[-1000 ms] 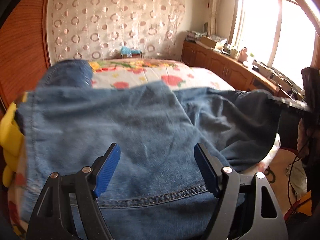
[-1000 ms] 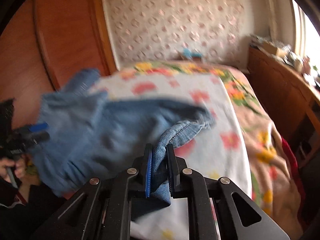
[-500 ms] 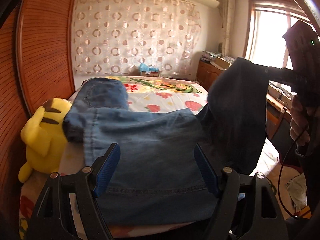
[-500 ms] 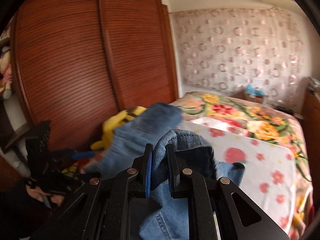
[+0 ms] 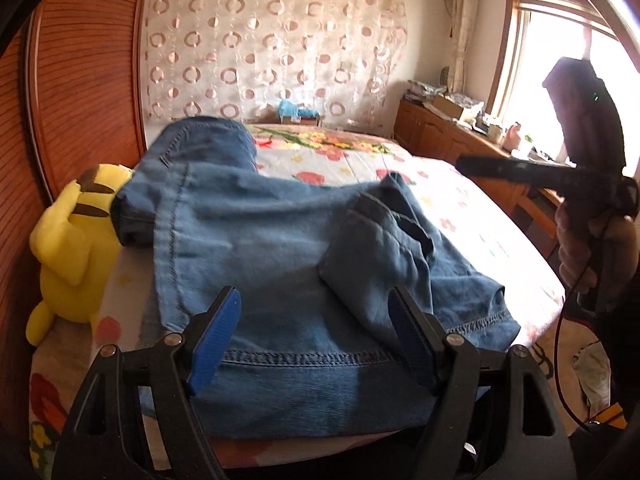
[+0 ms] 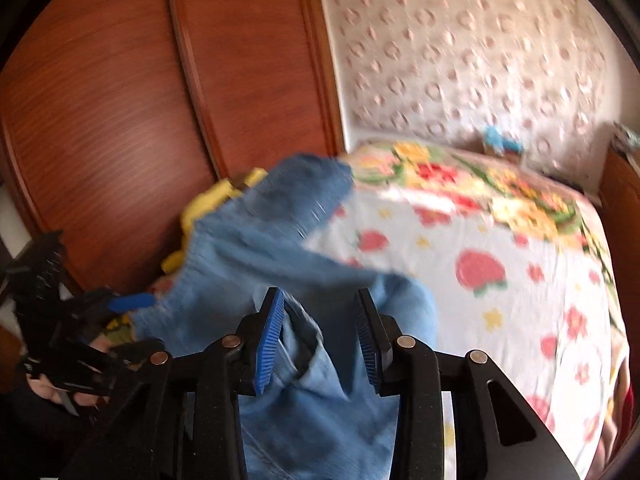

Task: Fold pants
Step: 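Grasp the jeans leg hem with the right tool while the left tool grasps the waistband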

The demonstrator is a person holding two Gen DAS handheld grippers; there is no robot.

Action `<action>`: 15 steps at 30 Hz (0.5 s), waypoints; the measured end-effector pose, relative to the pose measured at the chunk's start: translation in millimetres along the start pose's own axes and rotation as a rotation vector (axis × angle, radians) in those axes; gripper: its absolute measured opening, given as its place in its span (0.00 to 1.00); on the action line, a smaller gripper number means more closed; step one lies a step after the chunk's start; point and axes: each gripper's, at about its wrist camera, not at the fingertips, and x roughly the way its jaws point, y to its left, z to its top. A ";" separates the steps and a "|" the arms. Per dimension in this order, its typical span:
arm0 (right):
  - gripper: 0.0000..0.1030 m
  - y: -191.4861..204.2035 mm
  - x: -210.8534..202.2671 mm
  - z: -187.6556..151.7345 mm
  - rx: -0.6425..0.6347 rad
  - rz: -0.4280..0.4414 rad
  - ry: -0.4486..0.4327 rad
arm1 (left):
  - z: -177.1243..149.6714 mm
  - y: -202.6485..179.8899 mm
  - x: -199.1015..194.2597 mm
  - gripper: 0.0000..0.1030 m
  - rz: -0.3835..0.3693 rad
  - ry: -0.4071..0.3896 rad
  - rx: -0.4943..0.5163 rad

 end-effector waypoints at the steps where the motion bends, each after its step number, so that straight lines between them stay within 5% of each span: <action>1: 0.37 -1.4 5.3 -5.3 0.002 -0.011 0.020 | -1.0 -1.3 2.4 0.75 -0.003 0.006 -0.002; 15: 0.36 -19.2 64.1 -12.3 0.096 0.028 0.172 | 35.0 -36.6 45.6 0.75 -0.099 -0.008 0.081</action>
